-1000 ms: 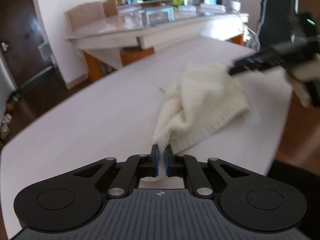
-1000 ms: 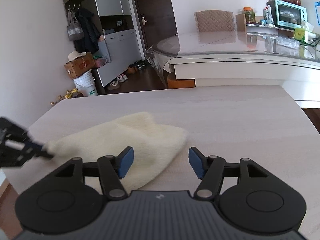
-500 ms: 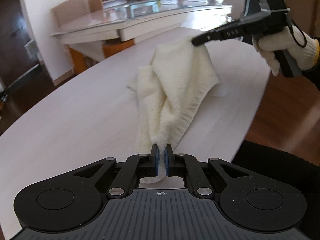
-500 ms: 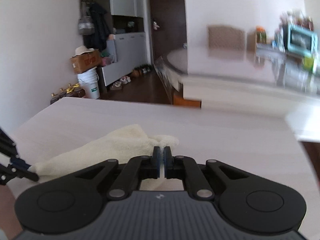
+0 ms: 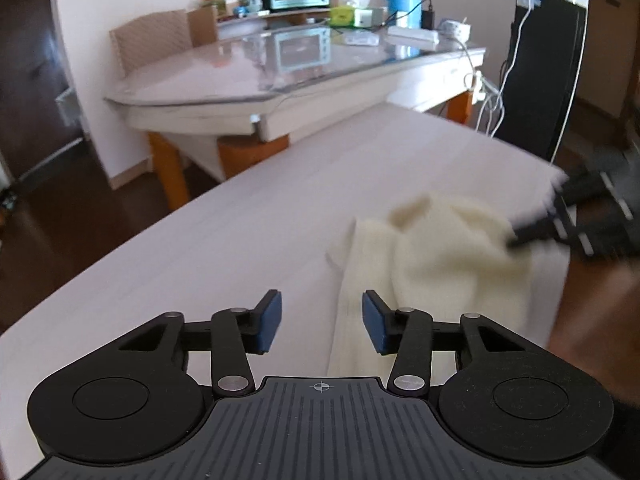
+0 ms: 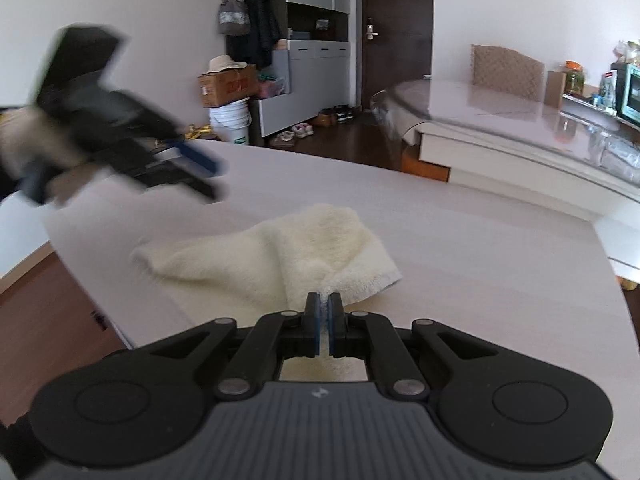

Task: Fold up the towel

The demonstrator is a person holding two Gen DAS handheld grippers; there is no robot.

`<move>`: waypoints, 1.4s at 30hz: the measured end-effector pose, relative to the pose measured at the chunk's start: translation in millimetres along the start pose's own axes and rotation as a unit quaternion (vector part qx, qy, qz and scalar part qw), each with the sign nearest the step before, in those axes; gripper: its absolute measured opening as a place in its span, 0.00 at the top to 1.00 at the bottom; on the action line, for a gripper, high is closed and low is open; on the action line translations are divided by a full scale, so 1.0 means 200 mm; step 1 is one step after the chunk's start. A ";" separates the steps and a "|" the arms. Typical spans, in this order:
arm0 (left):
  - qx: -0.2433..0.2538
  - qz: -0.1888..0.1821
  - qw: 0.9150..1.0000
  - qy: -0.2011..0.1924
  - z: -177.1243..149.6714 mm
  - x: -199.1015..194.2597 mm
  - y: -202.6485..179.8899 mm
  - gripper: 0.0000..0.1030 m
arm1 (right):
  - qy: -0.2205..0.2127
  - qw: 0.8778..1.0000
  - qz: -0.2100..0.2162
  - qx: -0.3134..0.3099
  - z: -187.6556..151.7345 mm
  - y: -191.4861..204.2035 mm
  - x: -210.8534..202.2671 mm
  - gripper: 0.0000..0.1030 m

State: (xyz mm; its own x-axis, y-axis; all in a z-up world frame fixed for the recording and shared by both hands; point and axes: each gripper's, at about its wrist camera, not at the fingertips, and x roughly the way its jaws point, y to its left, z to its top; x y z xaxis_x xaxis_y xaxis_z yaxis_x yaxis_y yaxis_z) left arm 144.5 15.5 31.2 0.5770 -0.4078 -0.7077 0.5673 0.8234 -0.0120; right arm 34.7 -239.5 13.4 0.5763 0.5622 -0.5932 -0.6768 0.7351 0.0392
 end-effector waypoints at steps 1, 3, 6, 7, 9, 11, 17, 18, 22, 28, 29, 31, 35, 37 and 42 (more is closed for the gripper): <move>0.001 -0.008 1.000 0.004 0.02 0.04 -0.01 0.54 | 0.001 1.000 0.002 -0.001 -0.01 0.01 0.00 0.96; 0.011 -0.037 0.999 0.019 0.10 0.17 -0.03 0.54 | 0.003 1.000 0.005 -0.002 -0.02 0.02 0.00 0.95; 0.019 -0.063 0.997 0.042 0.13 0.28 -0.05 0.58 | 0.006 1.000 0.007 0.000 -0.04 0.03 0.00 0.95; 0.022 -0.072 0.996 0.050 0.14 0.31 -0.05 0.78 | 0.006 1.000 0.006 0.002 -0.04 0.02 -0.01 0.95; 0.037 -0.075 0.995 0.054 0.13 0.31 -0.08 0.92 | 0.007 1.000 0.003 0.006 -0.04 0.01 -0.01 0.95; 0.049 -0.057 0.996 0.045 0.11 0.26 -0.09 0.94 | 0.002 1.000 -0.011 0.008 -0.04 -0.01 -0.02 0.95; 0.012 0.068 0.998 -0.014 -0.02 -0.02 0.01 0.94 | -0.020 1.000 -0.021 0.013 0.01 -0.03 -0.02 0.95; 0.004 0.086 0.996 -0.019 -0.06 -0.06 0.03 0.94 | -0.016 1.000 -0.012 0.009 0.01 -0.01 -0.01 0.95; 0.000 0.120 0.993 0.009 -0.25 -0.14 0.05 0.94 | -0.001 0.999 0.032 -0.003 0.02 0.07 0.04 0.95; -0.015 0.103 0.995 0.009 -0.42 -0.23 0.07 0.94 | -0.031 0.998 0.049 0.034 0.12 -0.02 0.02 0.75; -0.016 0.101 0.995 0.006 -0.42 -0.23 0.08 0.94 | -0.043 0.998 0.034 0.035 0.15 -0.05 0.04 0.68; -0.015 0.100 0.995 -0.002 -0.43 -0.25 0.08 0.94 | -0.047 0.998 0.025 0.041 0.19 -0.08 0.10 0.56; -0.006 0.101 0.995 -0.021 -0.39 -0.24 0.09 0.94 | -0.035 0.999 0.015 0.029 0.27 -0.13 0.27 0.55; -0.005 0.101 0.994 -0.033 -0.37 -0.25 0.09 0.94 | -0.013 1.000 0.019 0.017 0.28 -0.15 0.38 0.56; 0.007 0.094 0.994 -0.055 -0.31 -0.26 0.07 0.94 | 0.027 0.999 0.025 -0.008 0.25 -0.14 0.54 0.69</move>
State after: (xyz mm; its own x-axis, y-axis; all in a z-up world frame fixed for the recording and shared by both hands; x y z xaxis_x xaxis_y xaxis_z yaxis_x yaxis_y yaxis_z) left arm 86.0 73.6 23.2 0.7337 -0.2893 -0.6149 0.4515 0.8838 0.1229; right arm 138.1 -180.1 -10.4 0.5166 0.5763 -0.6332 -0.7110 0.7008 0.0577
